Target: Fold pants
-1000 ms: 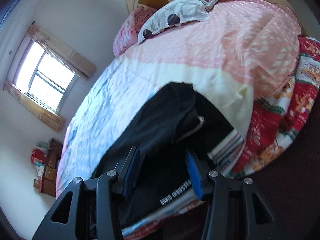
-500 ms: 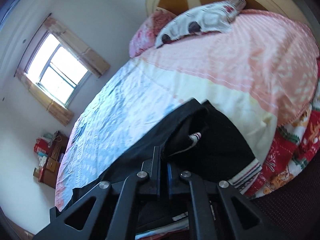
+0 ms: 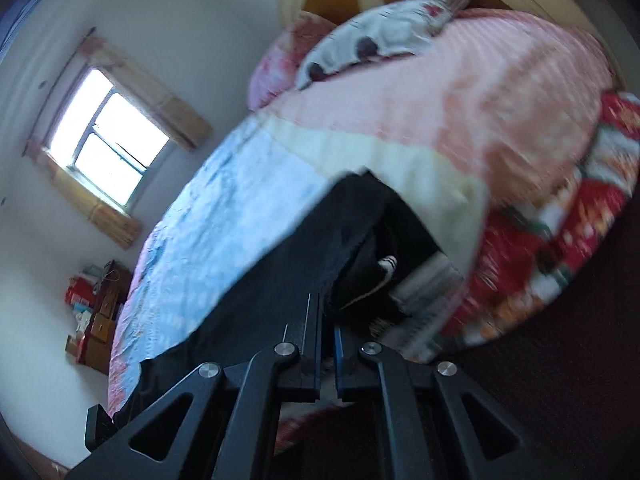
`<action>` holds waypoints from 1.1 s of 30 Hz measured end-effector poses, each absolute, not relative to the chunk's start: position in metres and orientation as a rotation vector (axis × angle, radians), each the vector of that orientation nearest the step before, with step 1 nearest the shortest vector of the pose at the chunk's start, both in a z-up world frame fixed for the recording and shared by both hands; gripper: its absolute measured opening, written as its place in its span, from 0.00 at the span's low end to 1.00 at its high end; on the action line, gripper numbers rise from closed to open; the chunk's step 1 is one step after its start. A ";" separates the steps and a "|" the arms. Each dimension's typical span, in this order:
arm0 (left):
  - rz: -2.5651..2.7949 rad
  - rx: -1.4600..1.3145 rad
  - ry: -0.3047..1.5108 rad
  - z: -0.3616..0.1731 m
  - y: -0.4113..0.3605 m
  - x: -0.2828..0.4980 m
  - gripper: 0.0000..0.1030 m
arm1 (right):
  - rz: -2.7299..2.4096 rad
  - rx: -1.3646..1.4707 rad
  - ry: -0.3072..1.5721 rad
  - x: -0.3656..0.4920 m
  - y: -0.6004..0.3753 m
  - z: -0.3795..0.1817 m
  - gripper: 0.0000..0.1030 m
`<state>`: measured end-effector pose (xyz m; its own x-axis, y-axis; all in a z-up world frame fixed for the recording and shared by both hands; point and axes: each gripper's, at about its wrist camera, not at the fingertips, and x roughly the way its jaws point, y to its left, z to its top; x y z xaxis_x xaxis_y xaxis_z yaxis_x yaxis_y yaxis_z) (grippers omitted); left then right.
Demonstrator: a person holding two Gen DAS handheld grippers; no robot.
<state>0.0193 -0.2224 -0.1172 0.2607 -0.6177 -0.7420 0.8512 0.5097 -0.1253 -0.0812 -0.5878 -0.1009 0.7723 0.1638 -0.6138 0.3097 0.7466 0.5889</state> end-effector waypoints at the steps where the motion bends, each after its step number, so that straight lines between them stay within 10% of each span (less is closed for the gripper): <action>1: -1.033 0.337 0.834 -0.118 -0.224 0.017 0.06 | -0.091 0.738 0.704 -0.082 -0.589 -0.103 0.05; 18: -0.977 0.254 0.739 -0.094 -0.196 0.030 0.06 | -0.268 0.721 0.623 -0.107 -0.631 -0.063 0.26; 30: -0.964 0.281 0.801 -0.120 -0.218 0.042 0.06 | -0.019 0.804 0.920 0.021 -0.649 -0.087 0.26; 33: -0.964 0.271 0.815 -0.122 -0.218 0.046 0.08 | 0.019 0.744 0.902 0.026 -0.639 -0.081 0.13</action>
<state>0.0456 -0.2181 -0.1221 0.3075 -0.6219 -0.7202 0.8135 0.5645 -0.1401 0.0260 -0.6390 -0.0815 0.6375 0.3136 -0.7037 0.2842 0.7532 0.5932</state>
